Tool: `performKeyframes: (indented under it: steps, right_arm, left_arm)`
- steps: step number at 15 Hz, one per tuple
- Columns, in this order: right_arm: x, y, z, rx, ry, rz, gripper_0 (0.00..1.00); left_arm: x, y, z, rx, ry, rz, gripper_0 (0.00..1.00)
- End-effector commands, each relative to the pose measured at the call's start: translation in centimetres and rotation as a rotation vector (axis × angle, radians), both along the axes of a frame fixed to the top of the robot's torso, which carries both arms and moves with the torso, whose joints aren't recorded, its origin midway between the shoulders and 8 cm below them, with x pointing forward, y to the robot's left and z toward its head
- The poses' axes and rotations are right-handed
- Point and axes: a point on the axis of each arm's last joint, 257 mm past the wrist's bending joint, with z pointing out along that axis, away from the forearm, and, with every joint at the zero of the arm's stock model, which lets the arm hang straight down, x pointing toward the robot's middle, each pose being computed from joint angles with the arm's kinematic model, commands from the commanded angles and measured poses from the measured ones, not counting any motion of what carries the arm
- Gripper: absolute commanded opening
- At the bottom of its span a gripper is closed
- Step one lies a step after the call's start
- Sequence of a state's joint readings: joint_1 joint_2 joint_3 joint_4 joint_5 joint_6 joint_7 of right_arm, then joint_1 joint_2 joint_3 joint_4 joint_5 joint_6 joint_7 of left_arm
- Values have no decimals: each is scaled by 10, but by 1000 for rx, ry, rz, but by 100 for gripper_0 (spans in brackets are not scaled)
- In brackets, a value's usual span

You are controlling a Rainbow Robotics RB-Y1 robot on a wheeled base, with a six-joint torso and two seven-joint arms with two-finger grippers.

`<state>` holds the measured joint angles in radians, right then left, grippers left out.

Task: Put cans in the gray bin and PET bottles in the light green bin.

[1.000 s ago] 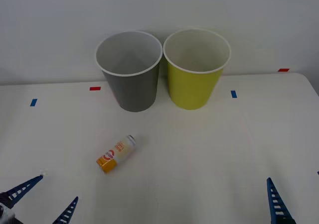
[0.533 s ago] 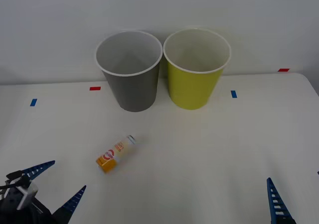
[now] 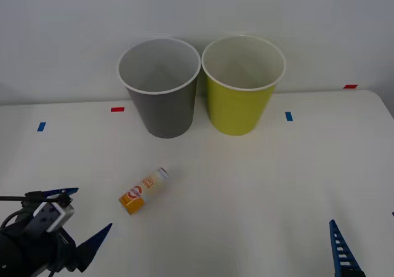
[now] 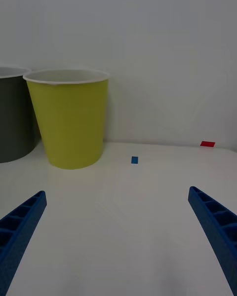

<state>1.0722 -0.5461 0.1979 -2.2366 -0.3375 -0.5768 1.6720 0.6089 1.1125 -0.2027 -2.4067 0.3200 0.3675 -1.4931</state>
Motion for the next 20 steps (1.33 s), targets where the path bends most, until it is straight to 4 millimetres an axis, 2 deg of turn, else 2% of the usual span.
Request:
performKeyframes:
  steps: [1, 5, 13, 20]
  right_arm:
    - [0, 0, 0, 0, 0, 0, 100]
    - [0, 0, 0, 0, 0, 0, 100]
    - [0, 0, 0, 0, 0, 0, 100]
    - [0, 0, 0, 0, 0, 0, 100]
  left_arm:
    - [9, -17, -2, 19, 39, -32, 100]
    - [20, -41, 1, 8, 107, -50, 100]
    - [25, -49, 0, 149, 273, -10, 100]
    - [26, -70, 1, 125, 315, 13, 100]
